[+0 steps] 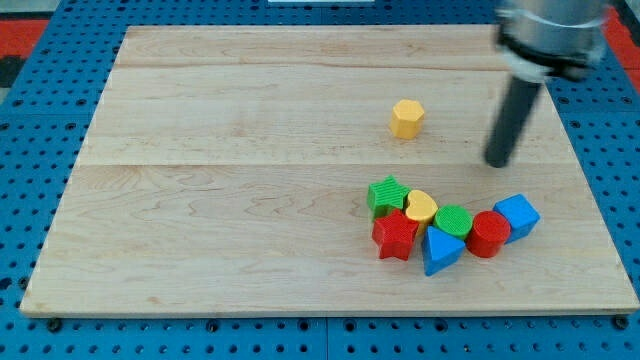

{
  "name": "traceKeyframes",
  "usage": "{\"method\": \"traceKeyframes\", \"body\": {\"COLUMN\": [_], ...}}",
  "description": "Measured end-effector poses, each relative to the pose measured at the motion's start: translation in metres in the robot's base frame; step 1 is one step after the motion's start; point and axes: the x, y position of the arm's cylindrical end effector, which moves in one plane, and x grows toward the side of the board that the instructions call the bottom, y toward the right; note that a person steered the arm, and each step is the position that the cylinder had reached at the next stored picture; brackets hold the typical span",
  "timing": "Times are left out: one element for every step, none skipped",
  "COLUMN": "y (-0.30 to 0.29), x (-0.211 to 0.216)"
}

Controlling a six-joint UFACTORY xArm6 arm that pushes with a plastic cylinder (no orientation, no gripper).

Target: Push the cube into the green circle

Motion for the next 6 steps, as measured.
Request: {"method": "traceKeyframes", "body": {"y": [0.060,0.034,-0.039,-0.057,-0.084,-0.081], "x": [0.053,0.065,0.069,0.067,0.045,0.010]}}
